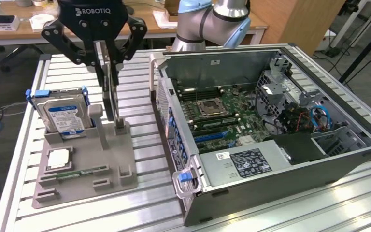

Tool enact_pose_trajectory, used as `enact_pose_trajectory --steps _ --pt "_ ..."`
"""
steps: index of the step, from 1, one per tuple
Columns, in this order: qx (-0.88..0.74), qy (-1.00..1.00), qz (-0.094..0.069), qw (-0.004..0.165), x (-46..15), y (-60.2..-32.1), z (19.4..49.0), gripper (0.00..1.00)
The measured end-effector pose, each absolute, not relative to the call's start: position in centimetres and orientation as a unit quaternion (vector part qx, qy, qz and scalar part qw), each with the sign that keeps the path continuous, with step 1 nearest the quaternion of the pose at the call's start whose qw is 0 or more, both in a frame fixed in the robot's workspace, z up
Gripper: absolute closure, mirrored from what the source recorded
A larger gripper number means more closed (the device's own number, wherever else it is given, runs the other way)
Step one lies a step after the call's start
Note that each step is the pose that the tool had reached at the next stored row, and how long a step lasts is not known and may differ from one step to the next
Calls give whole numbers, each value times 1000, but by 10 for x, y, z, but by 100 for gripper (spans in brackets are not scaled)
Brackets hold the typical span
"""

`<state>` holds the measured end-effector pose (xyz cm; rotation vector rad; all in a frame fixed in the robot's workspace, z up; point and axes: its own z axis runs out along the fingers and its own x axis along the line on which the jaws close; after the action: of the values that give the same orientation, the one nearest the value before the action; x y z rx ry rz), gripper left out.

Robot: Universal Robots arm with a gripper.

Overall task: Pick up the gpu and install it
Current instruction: 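Pick up the gpu and move the gpu toward the slot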

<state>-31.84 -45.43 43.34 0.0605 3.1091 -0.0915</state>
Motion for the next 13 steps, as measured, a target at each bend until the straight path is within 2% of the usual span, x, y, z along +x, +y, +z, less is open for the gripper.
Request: enact_pose_trajectory --steps 13 --pt "19 999 -30 15 -318 -454 440 74"
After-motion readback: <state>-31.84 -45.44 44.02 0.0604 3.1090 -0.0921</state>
